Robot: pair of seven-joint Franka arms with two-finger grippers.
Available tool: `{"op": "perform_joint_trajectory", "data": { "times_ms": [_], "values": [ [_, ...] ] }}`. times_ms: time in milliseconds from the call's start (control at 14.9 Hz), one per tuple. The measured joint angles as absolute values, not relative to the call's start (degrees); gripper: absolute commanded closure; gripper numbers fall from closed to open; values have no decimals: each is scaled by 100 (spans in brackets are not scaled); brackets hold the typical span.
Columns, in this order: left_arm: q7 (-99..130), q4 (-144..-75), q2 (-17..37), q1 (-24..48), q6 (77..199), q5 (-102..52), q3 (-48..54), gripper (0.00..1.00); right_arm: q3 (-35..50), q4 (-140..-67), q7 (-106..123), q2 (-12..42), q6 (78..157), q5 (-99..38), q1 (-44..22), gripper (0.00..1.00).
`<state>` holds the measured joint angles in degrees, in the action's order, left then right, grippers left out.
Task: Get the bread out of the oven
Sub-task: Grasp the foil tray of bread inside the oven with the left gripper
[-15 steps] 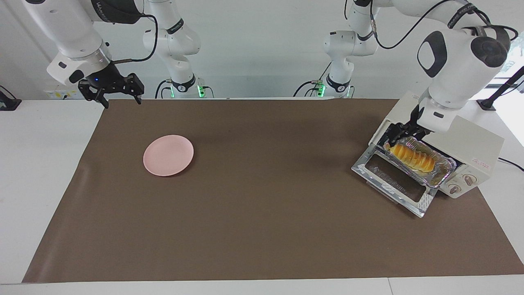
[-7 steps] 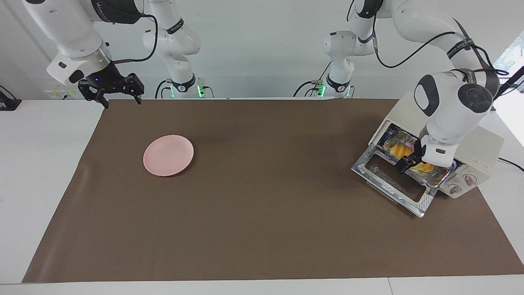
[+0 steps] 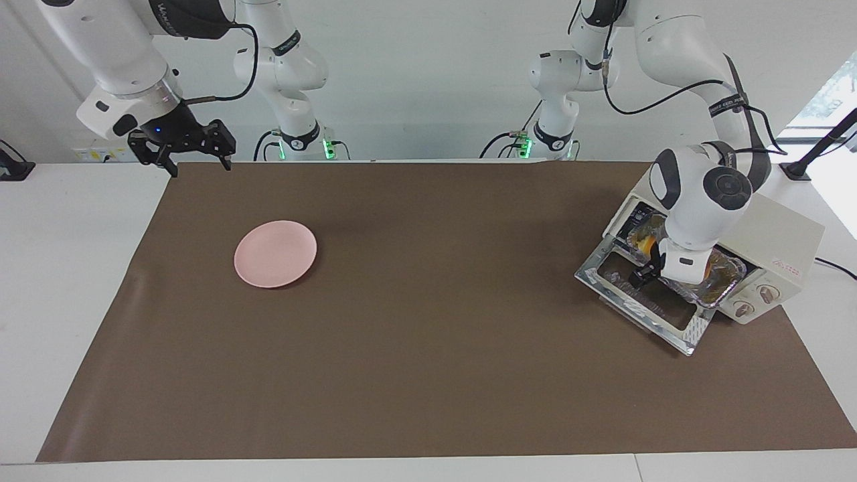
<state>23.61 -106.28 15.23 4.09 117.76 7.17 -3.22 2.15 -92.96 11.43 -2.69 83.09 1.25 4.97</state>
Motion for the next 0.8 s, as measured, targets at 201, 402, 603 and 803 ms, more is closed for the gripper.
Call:
{"op": "perform_joint_trajectory", "data": {
  "times_ms": [201,402,603,803],
  "values": [
    [2314,-10678,1464,406,11768,740,-327,100,196,-9299,1143,-269,8307,125,499,0],
    [2142,-10641,1438,404,11707,753,-332,100,197,-9300,1143,-269,8307,125,499,0],
    [2055,-9965,1507,562,11107,749,-267,100,197,-9301,1143,-269,8307,125,498,0],
    [2075,-8957,1807,1358,10582,454,-230,100,197,-9301,1143,-269,8307,125,498,0]
  ]
}}
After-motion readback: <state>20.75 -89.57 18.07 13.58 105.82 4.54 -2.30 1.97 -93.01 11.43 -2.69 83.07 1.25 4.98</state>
